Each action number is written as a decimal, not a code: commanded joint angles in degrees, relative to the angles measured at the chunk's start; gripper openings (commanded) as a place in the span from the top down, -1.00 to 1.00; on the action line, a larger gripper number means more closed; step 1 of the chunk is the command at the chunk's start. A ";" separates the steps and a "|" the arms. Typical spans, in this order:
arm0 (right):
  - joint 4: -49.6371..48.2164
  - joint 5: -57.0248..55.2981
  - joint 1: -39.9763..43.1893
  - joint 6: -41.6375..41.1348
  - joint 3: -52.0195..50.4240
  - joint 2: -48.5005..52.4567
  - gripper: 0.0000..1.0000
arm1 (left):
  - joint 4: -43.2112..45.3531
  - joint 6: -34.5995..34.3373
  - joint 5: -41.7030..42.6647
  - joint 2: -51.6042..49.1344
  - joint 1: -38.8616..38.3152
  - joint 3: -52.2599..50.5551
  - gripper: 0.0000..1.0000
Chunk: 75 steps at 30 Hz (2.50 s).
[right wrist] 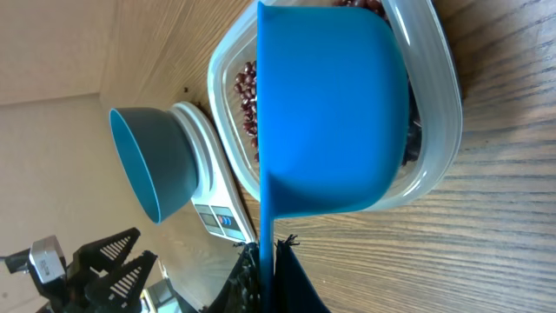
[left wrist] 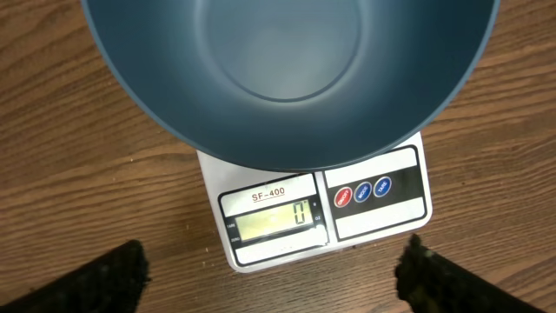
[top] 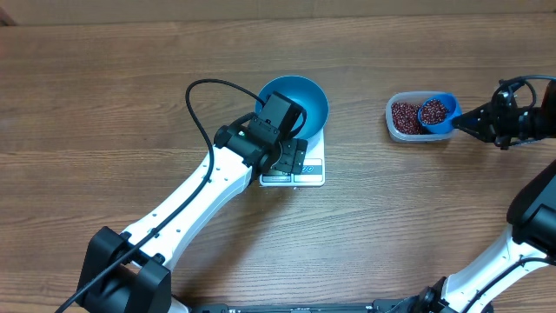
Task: Scoop item into bowl and weigh 150g on scale
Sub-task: 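Drag the scoop through the beans and lift it with the right gripper, then carry the filled blue scoop with the right gripper over the teal bowl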
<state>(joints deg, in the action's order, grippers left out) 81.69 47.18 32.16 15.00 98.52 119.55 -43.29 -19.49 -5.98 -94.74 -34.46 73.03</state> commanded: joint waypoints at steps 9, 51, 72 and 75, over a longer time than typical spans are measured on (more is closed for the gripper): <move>2.62 5.66 0.61 5.27 2.91 0.26 0.93 | 0.00 0.22 0.02 0.35 0.04 0.63 -0.99; 13.14 7.10 -29.73 6.05 28.33 -0.28 0.93 | 0.02 0.22 0.02 0.35 0.04 0.63 -0.99; 4.48 -25.33 -48.17 6.29 34.40 -0.94 0.93 | 0.02 0.20 0.02 0.35 0.04 0.63 -0.99; 3.48 -30.05 -50.45 6.29 35.32 -0.94 0.93 | 0.02 0.20 0.02 0.35 0.04 0.63 -0.99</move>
<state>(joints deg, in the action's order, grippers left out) 86.08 24.71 -15.75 20.86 131.20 119.90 -43.29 -19.35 -6.00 -94.74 -34.46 73.03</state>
